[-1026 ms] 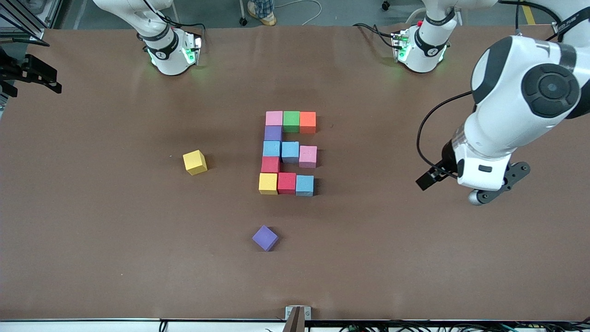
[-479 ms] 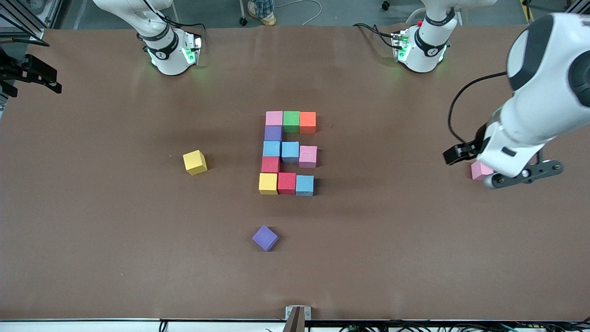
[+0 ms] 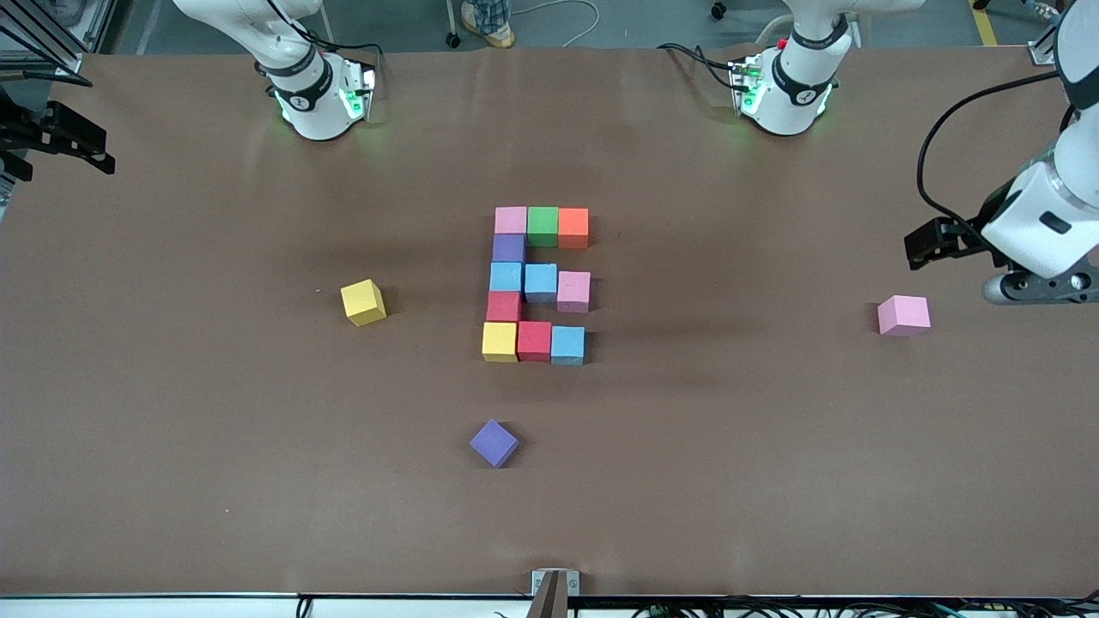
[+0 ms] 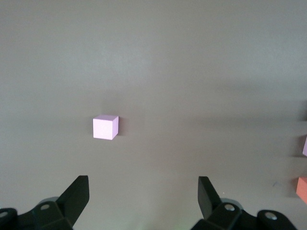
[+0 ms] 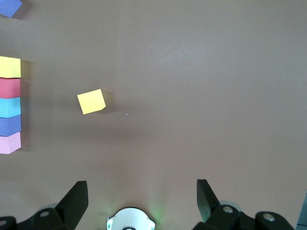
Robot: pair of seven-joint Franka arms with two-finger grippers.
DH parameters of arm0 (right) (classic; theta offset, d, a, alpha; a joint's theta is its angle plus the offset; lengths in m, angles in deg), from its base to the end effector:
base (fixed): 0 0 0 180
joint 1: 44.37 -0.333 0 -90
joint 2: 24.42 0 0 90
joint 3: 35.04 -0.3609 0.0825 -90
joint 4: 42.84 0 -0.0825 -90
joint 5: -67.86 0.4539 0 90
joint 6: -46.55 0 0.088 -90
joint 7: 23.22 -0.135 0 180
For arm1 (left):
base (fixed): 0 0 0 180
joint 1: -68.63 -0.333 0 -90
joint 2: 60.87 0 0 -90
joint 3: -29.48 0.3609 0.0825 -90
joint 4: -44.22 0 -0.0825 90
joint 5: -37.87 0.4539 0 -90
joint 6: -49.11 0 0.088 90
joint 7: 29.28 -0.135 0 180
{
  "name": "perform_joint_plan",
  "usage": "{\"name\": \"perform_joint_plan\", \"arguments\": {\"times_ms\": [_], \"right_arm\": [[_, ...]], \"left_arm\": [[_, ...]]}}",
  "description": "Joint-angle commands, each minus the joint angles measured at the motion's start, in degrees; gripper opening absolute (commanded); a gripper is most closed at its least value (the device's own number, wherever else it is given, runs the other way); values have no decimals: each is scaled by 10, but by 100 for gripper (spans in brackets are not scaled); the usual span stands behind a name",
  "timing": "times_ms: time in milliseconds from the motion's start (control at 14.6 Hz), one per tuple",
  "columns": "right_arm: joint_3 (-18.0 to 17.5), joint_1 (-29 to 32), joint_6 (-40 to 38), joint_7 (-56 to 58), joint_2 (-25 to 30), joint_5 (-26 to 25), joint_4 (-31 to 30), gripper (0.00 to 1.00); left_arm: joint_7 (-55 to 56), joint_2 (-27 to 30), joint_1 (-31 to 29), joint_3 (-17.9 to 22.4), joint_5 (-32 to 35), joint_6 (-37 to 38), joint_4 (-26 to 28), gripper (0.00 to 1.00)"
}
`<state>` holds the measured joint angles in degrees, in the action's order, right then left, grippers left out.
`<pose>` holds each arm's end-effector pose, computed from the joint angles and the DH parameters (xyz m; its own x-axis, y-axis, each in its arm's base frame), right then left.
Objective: Arrange 11 blocks into digit 3
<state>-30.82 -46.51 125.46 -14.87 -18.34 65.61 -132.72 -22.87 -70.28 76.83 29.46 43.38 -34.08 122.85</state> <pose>0.5617 -0.0288 0.6895 0.9907 0.1029 -0.0891 0.1049 -0.9943 0.0185 0.6626 -0.0817 0.6322 0.9971 -0.0203 -0.0728 -0.0279 -0.9941 -0.1047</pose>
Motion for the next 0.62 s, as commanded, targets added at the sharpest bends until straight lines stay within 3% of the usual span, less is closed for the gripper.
{"name": "perform_joint_plan", "arguments": {"times_ms": [0, 137, 547], "right_arm": [[1, -5, 4, -2, 9, -7, -11, 100], [1, -5, 4, -2, 9, -7, -11, 100], [1, -5, 4, -2, 9, -8, -11, 100]], "left_arm": [[-8, 48, -39, -29, -21, -4, 61, 100], [-6, 49, -54, -45, -26, -8, 67, 100], [4, 62, -20, -41, -16, -35, 76, 100]]}}
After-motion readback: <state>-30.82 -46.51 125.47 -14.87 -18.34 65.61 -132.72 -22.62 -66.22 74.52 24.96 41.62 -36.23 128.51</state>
